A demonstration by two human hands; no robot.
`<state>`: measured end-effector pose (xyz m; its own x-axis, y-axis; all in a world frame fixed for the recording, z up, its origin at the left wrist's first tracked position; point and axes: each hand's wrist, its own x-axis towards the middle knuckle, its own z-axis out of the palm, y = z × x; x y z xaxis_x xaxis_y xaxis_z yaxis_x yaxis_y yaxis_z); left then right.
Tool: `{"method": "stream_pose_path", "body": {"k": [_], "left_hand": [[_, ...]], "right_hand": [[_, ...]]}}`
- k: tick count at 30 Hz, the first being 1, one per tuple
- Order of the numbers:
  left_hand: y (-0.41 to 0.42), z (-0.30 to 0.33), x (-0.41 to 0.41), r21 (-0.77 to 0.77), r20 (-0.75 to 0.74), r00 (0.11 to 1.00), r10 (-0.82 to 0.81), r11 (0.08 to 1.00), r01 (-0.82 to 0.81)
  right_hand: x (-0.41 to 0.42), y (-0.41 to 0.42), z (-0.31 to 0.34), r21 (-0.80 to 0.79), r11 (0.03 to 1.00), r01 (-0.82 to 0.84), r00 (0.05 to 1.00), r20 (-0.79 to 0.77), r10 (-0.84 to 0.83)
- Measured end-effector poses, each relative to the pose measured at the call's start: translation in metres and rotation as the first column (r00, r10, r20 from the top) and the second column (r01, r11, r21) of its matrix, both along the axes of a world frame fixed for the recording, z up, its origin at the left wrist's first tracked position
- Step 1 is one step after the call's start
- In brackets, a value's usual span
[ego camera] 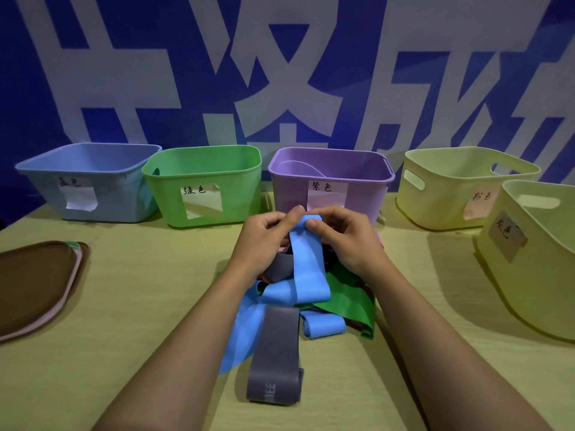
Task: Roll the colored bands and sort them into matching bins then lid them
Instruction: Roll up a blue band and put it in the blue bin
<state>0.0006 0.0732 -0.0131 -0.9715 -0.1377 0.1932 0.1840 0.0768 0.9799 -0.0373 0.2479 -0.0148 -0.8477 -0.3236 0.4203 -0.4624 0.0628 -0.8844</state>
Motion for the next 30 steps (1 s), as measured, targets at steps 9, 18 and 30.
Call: {"method": "stream_pose_path", "body": {"k": [9, 18, 30], "left_hand": [[0.0019, 0.0034, 0.0008, 0.020, -0.087, 0.996, 0.007, 1.000, -0.005], [0.0021, 0.0049, 0.0039, 0.006, -0.129, 0.991, -0.025, 1.000, 0.026], [0.0022, 0.0021, 0.0013, 0.038, -0.012, 1.000, -0.016, 0.999, 0.016]], "right_hand": [[0.0054, -0.0016, 0.0046, -0.001, 0.996, 0.088, 0.989, 0.119, -0.088], [0.0061, -0.0008, 0.0075, 0.019, 0.994, 0.109, 0.993, 0.051, -0.110], [0.0013, -0.0010, 0.0024, -0.079, 0.996, 0.034, 0.999, 0.020, -0.033]]}}
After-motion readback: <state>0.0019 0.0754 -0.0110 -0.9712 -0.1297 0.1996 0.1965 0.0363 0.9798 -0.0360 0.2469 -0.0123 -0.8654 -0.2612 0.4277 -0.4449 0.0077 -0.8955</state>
